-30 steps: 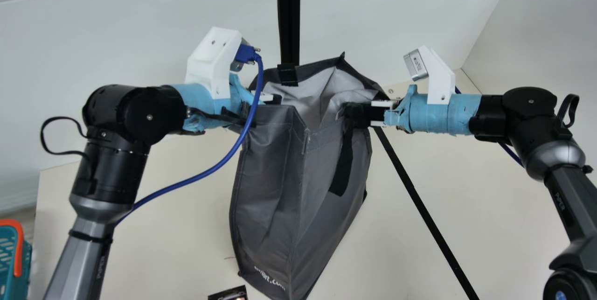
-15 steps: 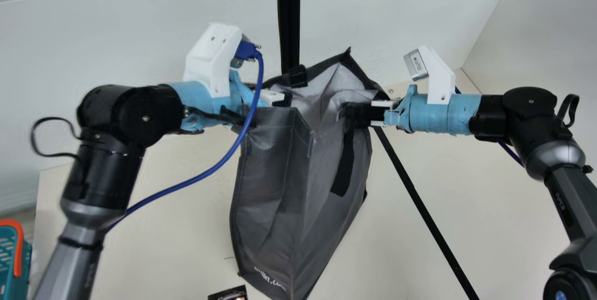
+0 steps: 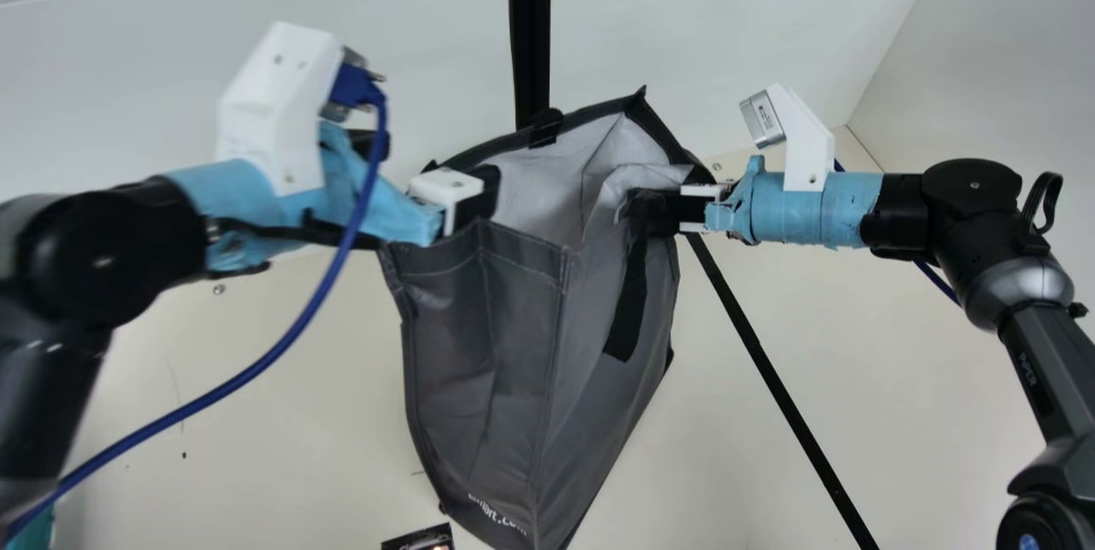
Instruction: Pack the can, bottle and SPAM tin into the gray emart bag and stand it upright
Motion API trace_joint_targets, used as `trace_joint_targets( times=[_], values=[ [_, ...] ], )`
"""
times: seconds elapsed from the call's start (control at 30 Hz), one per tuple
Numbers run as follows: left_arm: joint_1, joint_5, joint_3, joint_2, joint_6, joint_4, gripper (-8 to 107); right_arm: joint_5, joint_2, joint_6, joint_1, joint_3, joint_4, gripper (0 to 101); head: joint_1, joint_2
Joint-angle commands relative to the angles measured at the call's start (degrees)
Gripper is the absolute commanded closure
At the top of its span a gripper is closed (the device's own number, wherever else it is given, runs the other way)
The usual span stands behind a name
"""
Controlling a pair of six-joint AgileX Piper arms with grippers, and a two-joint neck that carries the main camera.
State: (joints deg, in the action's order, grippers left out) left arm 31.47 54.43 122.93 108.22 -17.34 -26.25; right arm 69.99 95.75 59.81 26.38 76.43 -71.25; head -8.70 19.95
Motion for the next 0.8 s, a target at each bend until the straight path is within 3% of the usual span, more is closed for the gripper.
trace_joint_targets(
  times=[0.0,0.37,0.77],
  values=[
    [-0.72,-1.15,-6.92,-4.4,-1.09,-0.46,9,0.0,0.0,0.0,0.0,0.0,0.0,101,-1.3,0.05],
    [-6.65,-5.0,-21.27,-17.64,-6.23,-4.93,9,0.13,0.0,0.0,0.0,0.0,-0.05,101,-1.3,0.05],
    [-15.13,-5.8,-32.72,-29.53,-10.13,-9.21,9,-0.06,0.0,0.0,0.0,0.0,-0.05,101,-1.3,0.05]
  ],
)
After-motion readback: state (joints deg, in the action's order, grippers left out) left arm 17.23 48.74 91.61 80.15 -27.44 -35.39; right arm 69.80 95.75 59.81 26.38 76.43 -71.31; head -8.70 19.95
